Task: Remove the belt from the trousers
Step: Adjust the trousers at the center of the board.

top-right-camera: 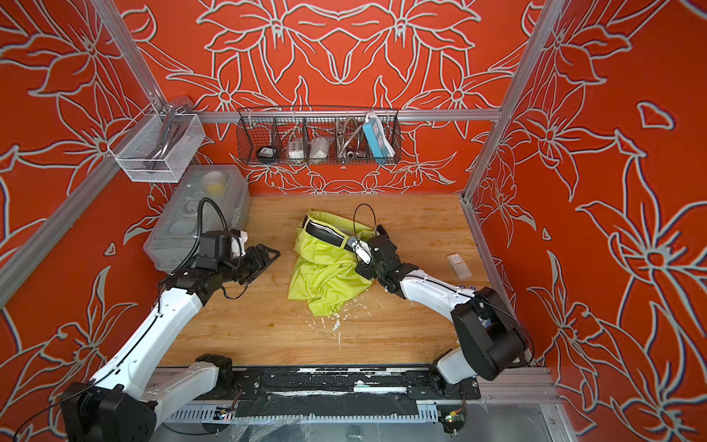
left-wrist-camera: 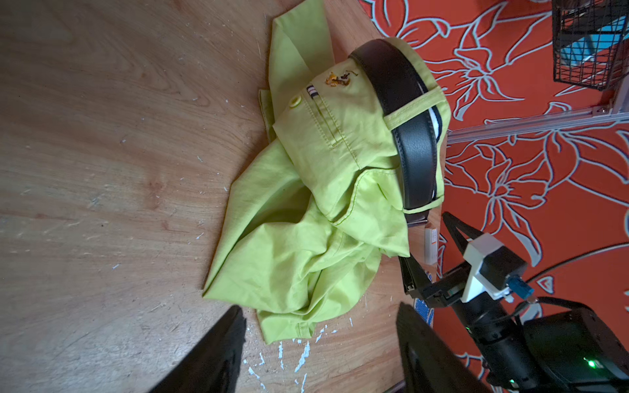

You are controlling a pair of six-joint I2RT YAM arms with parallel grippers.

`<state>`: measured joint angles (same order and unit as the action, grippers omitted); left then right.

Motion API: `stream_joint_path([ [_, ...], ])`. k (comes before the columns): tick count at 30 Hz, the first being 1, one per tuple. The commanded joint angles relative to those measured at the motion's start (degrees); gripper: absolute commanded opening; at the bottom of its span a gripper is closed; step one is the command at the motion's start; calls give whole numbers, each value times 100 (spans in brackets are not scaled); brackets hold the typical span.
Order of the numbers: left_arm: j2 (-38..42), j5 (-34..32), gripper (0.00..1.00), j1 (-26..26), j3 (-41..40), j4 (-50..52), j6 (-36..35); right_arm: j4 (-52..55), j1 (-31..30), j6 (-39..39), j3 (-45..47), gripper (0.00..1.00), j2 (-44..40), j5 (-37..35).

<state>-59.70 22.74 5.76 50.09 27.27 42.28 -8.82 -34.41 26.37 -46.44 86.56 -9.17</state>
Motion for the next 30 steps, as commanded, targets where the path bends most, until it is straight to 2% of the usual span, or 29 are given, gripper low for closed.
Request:
stream_joint_path([
  [1,-114,113,70,37,116,-161,88,-413,-26,113,-198,99,373,-230],
  [3,-193,123,70,39,239,-130,46,-393,-28,148,-362,92,631,-331],
  [5,-273,151,70,35,331,-116,4,-433,-18,114,-521,81,851,-518],
  [6,-306,168,70,35,366,-116,-9,-459,-13,98,-572,71,907,-565],
  [8,-381,212,70,38,427,-132,-26,-432,-13,24,-713,40,993,-635],
  [11,-470,285,70,44,467,-247,-27,-114,-14,-116,-922,3,906,-620],
  [12,-488,357,70,43,461,-319,-42,-25,-18,-159,-949,0,830,-569],
  [15,-517,846,70,47,399,-746,-345,418,1,-468,-1052,0,463,-101],
  [18,-525,1445,69,48,369,-968,-1038,1347,147,-933,-1422,0,116,1043],
  [21,-488,2040,70,43,257,-1312,-1511,2413,450,-1376,-2035,0,-62,2689],
  [25,-513,2674,70,48,151,-2195,-1342,3314,679,-1677,-2581,0,-145,4049],
  [30,-767,3061,69,47,221,-2964,-836,3476,701,-1942,-2539,0,-262,4767],
])
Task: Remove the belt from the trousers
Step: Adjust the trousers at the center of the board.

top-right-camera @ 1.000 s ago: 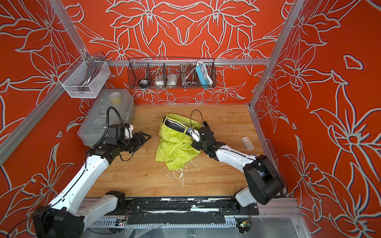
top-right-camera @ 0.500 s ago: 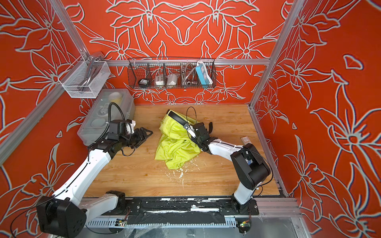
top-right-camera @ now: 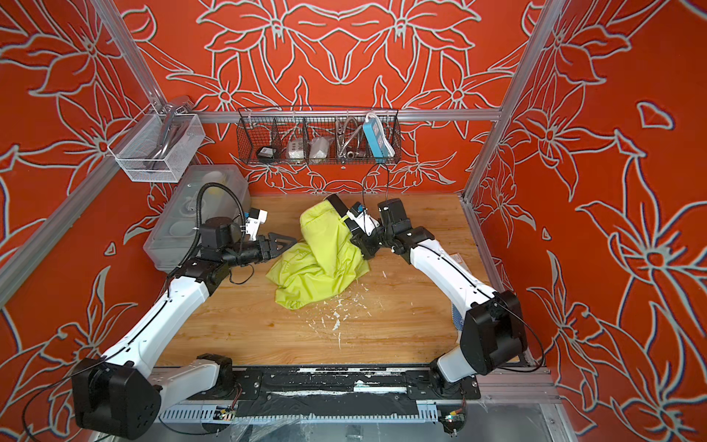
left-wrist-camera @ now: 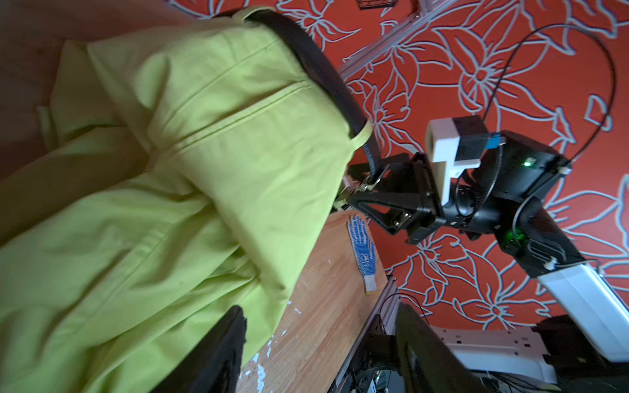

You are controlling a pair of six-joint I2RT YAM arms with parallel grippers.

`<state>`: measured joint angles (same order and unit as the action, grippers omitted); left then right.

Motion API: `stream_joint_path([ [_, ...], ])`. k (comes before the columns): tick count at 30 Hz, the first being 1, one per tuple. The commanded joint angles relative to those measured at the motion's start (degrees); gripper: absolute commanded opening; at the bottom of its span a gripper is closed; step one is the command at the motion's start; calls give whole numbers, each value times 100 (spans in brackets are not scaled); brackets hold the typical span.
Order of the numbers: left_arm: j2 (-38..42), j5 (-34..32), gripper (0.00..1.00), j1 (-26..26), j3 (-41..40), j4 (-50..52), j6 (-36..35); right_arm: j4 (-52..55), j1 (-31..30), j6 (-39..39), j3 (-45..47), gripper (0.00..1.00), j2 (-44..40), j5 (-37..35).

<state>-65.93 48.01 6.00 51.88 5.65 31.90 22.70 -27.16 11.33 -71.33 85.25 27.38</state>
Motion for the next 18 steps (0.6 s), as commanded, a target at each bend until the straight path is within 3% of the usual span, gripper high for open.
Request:
stream_joint_path([
  [1,-191,567,69,24,23,-998,341,268,-26,-535,-3,0,-132,1219],
  [9,-954,603,68,71,125,-2651,1465,-174,-22,-822,403,0,-255,1558],
  [18,-1896,642,64,587,818,-2545,1650,-408,-26,-922,502,0,-218,1653],
])
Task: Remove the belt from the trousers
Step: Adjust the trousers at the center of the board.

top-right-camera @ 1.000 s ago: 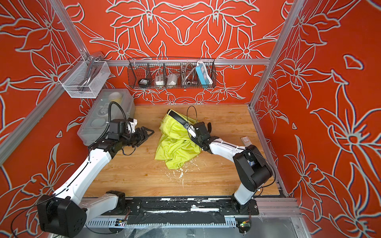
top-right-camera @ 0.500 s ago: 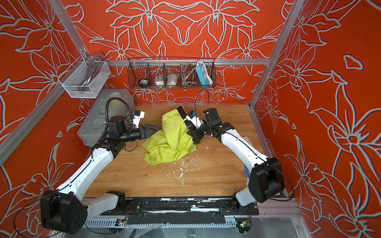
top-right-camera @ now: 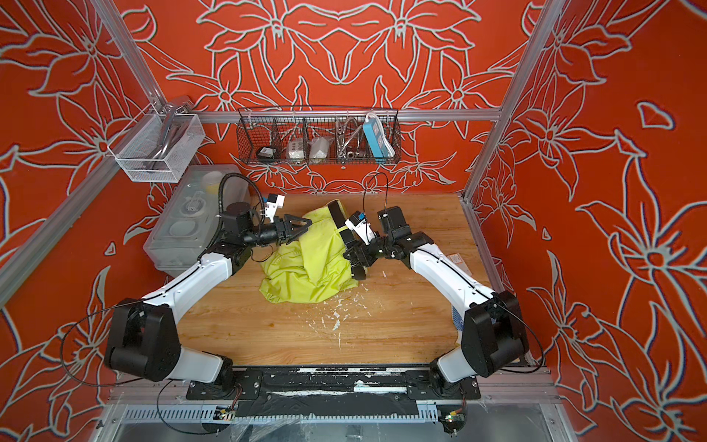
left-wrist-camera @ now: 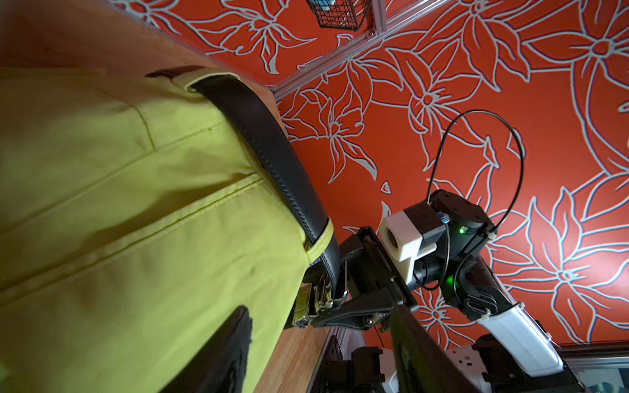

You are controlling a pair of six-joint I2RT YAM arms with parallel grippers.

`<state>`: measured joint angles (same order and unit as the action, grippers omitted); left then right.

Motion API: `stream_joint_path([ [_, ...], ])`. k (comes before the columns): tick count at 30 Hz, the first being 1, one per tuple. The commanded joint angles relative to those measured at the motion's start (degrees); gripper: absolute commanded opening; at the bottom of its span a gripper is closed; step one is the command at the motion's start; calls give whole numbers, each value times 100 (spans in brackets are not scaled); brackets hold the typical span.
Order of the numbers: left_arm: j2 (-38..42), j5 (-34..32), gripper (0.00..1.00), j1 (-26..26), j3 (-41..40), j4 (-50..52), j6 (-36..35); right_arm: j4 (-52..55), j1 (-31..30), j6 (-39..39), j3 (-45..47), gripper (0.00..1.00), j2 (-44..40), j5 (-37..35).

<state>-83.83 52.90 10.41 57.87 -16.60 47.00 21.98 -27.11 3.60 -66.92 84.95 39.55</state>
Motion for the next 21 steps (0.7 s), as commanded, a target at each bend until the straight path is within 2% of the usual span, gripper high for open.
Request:
stream_joint_path([
  [1,-178,135,64,194,272,-358,172,-320,-26,-124,65,0,-182,431],
  [4,-414,129,64,329,452,-473,283,-290,-29,-74,75,0,-194,404],
  [11,-1111,-15,63,601,1059,-399,57,-222,-31,-52,52,0,-254,394],
  [17,-1802,-184,62,628,2123,385,-619,-206,-24,4,148,0,-330,337],
  [21,-2117,-238,61,637,2656,702,-667,-184,-29,56,191,0,-358,281],
])
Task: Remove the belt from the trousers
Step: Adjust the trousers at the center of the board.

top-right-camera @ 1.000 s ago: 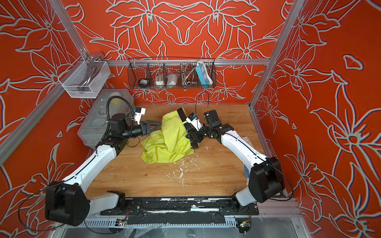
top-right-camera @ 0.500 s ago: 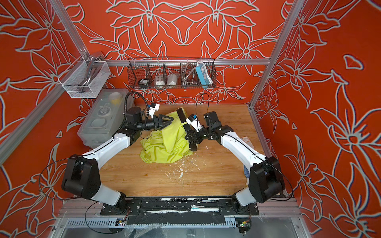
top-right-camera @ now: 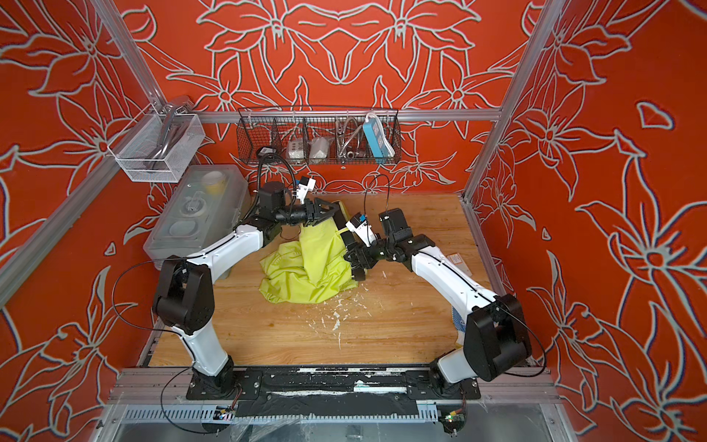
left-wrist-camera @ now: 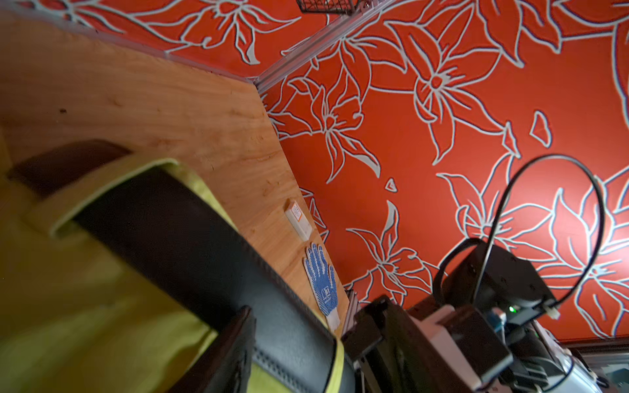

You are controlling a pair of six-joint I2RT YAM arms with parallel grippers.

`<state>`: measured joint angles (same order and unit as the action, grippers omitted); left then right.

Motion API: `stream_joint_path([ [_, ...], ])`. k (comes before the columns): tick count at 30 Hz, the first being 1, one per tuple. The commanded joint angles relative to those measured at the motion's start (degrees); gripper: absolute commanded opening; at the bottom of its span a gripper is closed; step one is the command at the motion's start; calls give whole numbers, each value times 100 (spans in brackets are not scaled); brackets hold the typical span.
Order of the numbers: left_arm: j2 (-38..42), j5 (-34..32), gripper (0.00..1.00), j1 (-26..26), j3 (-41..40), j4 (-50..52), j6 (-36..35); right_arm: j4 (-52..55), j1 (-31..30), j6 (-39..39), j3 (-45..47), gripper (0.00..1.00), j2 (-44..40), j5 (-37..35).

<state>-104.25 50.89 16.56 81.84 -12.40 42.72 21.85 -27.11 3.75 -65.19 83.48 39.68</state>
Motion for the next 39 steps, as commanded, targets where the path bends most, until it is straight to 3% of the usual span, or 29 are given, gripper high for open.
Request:
stream_joint_path([
  [1,-72,-83,61,31,262,276,-222,-176,-31,59,18,0,-210,262],
  [10,229,-493,61,49,-22,801,-513,-155,-31,141,6,0,-144,241],
  [21,2,-796,61,49,189,924,-504,-133,-30,110,-42,0,-110,319],
  [28,-302,-598,59,115,-168,-685,667,-117,-25,69,-131,0,-34,426],
  [39,-251,-595,55,221,-564,-1536,1638,-132,-29,175,-54,0,-126,296],
])
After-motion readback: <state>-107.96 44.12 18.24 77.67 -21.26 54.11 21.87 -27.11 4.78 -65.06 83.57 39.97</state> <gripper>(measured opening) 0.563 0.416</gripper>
